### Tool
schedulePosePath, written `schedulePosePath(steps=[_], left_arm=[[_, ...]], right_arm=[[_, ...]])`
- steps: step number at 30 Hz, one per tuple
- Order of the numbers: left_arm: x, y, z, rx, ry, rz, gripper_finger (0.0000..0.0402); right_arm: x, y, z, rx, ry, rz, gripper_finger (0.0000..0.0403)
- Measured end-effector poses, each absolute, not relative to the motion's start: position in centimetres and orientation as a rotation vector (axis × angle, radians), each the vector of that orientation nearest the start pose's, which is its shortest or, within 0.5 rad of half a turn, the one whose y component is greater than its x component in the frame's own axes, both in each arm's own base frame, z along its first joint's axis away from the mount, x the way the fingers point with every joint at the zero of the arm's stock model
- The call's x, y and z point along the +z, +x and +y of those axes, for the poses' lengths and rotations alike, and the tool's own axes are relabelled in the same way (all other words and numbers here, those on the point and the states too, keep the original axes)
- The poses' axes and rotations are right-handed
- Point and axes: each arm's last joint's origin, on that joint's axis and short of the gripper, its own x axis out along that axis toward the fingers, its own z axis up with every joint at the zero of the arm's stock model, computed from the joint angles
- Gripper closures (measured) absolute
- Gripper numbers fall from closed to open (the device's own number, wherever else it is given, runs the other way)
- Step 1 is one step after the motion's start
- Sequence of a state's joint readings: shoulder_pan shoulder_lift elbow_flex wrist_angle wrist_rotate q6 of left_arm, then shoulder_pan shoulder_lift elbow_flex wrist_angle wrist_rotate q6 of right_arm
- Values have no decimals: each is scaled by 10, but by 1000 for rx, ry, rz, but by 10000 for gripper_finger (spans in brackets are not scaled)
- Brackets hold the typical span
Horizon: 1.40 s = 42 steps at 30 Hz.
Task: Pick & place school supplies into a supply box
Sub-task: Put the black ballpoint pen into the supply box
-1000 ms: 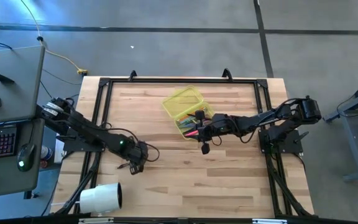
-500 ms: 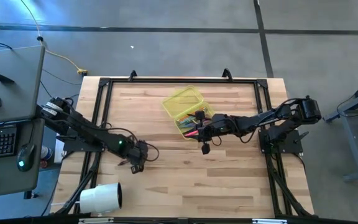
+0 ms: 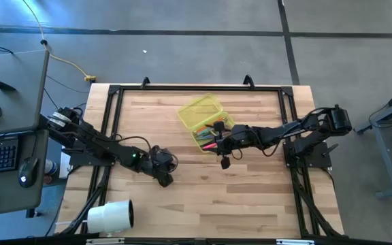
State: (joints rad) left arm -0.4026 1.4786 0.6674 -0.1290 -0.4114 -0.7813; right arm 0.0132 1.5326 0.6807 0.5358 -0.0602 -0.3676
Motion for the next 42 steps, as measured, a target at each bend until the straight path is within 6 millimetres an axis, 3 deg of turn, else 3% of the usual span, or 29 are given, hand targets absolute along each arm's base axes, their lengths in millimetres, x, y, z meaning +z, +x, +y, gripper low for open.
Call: schedulePosePath(steps=[4, 9, 15, 19, 24, 27, 34, 42], left_arm=[[157, 254, -87, 349, -377, 735, 314], [160, 261, -72, 373, -369, 704, 329], [172, 279, -39, 328, -343, 652, 334], [198, 298, -12, 285, -249, 599, 321], [233, 314, 27, 307, -205, 533, 316], [240, 326, 48, 337, -249, 512, 315], [235, 376, 84, 381, -250, 511, 314], [195, 434, 101, 391, -268, 596, 314]], right_arm=[[193, 308, 8, 192, -338, 284, 367], [193, 308, 10, 257, -301, 276, 354], [196, 309, 6, 117, -305, 265, 334], [206, 307, 3, -4, -273, 235, 333], [228, 280, -5, -325, -295, 353, 340], [237, 254, -6, -424, -318, 488, 344], [248, 201, -10, -365, -103, 656, 345], [255, 187, -12, -411, -29, 613, 346]])
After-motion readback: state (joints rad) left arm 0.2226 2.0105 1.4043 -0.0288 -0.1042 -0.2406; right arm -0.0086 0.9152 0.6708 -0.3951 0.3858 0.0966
